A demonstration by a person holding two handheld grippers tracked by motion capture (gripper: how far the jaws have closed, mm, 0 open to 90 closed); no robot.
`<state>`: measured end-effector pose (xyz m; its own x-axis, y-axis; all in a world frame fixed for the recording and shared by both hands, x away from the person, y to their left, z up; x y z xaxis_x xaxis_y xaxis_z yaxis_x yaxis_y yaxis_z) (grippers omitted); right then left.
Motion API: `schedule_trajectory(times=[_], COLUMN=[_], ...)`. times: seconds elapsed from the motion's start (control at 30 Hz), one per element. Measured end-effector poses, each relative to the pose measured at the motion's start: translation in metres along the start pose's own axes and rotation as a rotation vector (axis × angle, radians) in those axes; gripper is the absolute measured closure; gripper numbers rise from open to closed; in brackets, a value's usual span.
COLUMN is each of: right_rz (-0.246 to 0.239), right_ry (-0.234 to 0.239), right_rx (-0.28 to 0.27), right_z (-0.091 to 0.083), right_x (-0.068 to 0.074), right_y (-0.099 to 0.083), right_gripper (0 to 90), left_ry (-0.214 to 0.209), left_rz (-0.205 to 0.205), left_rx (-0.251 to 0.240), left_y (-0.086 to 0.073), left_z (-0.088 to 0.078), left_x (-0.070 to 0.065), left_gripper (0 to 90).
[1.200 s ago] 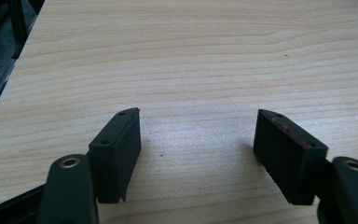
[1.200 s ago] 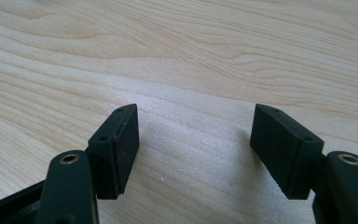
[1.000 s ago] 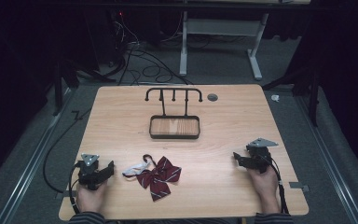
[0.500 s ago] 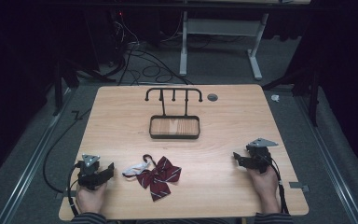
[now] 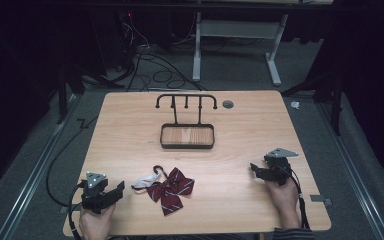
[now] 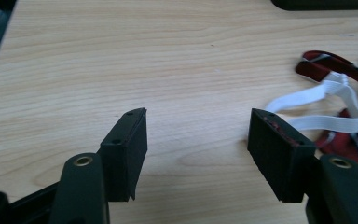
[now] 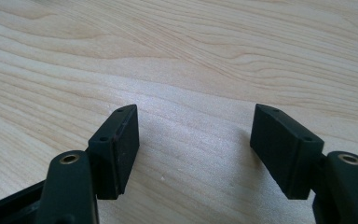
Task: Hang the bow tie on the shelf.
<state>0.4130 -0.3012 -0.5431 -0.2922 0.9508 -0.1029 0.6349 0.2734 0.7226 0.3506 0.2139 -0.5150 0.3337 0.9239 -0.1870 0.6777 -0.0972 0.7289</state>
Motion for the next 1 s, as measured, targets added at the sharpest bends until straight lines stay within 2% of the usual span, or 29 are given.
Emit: schedule_trajectory(times=[0.2, 0.53, 0.7, 1.0], right_rz=[0.0, -0.001, -0.006, -0.009], right_ry=[0.0, 0.001, 0.001, 0.002], right_rx=[0.0, 0.0, -0.002, -0.004], right_z=[0.0, 0.0, 0.0, 0.0], right_x=[0.0, 0.0, 0.0, 0.0], right_y=[0.0, 0.0, 0.0, 0.0], right_gripper=[34.1, 34.0, 34.0, 33.9], left_ry=[-0.044, -0.072, -0.067, -0.043], left_rz=[-0.018, -0.022, -0.017, -0.015], left_rx=[0.043, 0.068, 0.093, 0.145], left_y=[0.001, 0.008, 0.008, -0.002], left_z=[0.008, 0.019, 0.024, 0.031], left_x=[-0.014, -0.024, -0.027, -0.027], left_gripper=[38.4, 41.0, 43.6, 50.3])
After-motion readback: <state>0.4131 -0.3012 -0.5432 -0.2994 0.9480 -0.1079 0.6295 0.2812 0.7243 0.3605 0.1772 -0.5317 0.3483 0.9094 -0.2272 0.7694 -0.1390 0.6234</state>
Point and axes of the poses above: each handheld gripper's, and its own axes: z roughly forward along the jaws, y roughly out of its top, x roughly to its left, the point moved 6 cm from there along z, roughly forward along the jaws, and after that the axes turned 8 degrees about -y, right-handed, at the moved point
